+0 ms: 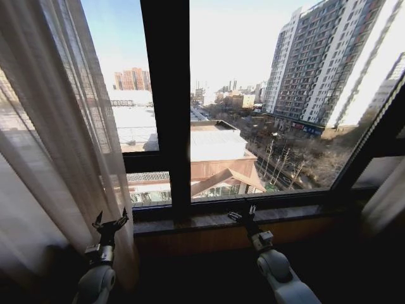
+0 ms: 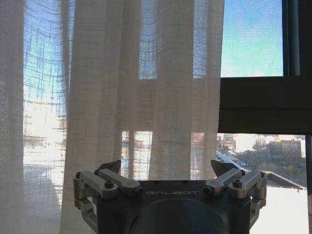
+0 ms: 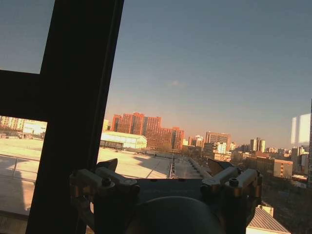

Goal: Open the curtains by pulling them apart, changing their state from closed to fully open.

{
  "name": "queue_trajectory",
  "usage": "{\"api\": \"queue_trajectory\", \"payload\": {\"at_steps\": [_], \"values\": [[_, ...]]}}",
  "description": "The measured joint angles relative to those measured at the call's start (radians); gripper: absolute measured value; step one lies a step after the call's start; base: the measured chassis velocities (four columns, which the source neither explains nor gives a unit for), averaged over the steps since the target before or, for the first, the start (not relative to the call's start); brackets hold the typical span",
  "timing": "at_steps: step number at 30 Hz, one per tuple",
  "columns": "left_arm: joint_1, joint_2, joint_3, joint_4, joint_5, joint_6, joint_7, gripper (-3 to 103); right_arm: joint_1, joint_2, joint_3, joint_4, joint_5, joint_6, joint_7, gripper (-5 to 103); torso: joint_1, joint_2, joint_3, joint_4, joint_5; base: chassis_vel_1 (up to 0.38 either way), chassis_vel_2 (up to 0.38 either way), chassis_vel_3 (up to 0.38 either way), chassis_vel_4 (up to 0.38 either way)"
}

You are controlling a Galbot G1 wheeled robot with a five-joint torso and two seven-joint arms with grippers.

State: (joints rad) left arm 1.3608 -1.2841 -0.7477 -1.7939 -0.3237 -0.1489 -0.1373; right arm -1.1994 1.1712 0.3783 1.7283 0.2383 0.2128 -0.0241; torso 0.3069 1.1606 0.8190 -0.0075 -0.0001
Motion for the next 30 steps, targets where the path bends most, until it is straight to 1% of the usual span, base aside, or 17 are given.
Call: {"api": "queue_trajectory", "payload": {"at_steps": [4, 9, 11, 13, 14, 17, 23, 30], "values": [[-0.008, 0.041, -0.018, 0.036, -0.033, -0.003, 0.0, 100, 0.0, 0.0, 0.0, 0.0, 0.0, 0.0, 0.0, 100, 0.0, 0.0, 0.0, 0.0001, 0.0, 0.0, 0.0, 0.0, 0.0], [-0.061, 0.093, 0.007, 0.095, -0.08, -0.005, 0.006, 100, 0.0, 0.0, 0.0, 0.0, 0.0, 0.0, 0.0, 100, 0.0, 0.0, 0.0, -0.0001, -0.0001, 0.0, 0.0, 0.0, 0.0], [-0.07, 0.099, 0.011, 0.104, -0.083, -0.005, 0.009, 100, 0.0, 0.0, 0.0, 0.0, 0.0, 0.0, 0.0, 100, 0.0, 0.0, 0.0, -0.0001, -0.0001, 0.0, 0.0, 0.0, 0.0], [-0.122, 0.13, 0.033, 0.153, -0.102, -0.003, 0.028, 100, 0.0, 0.0, 0.0, 0.0, 0.0, 0.0, 0.0, 100, 0.0, 0.0, 0.0, -0.0001, 0.0001, 0.0, 0.0, 0.0, 0.0], [-0.122, 0.13, 0.033, 0.153, -0.102, -0.003, 0.028, 100, 0.0, 0.0, 0.0, 0.0, 0.0, 0.0, 0.0, 100, 0.0, 0.0, 0.0, -0.0001, 0.0001, 0.0, 0.0, 0.0, 0.0], [-0.186, 0.157, 0.069, 0.205, -0.124, -0.002, 0.057, 100, 0.0, 0.0, 0.0, 0.0, 0.0, 0.0, 0.0, 100, 0.0, 0.0, 0.0, -0.0002, 0.0, 0.0, 0.0, 0.0, 0.0], [-0.272, 0.164, 0.112, 0.258, -0.13, -0.002, 0.092, 100, 0.0, 0.0, 0.0, 0.0, 0.0, 0.0, 0.0, 100, 0.0, 0.0, 0.0, -0.0002, 0.0001, 0.0, 0.0, 0.0, 0.0], [-0.323, 0.155, 0.153, 0.309, -0.126, -0.004, 0.111, 100, 0.0, 0.0, 0.0, 0.0, 0.0, 0.0, 0.0, 100, 0.0, 0.0, 0.0, 0.0001, 0.0001, 0.0, 0.0, 0.0, 0.0]]}}
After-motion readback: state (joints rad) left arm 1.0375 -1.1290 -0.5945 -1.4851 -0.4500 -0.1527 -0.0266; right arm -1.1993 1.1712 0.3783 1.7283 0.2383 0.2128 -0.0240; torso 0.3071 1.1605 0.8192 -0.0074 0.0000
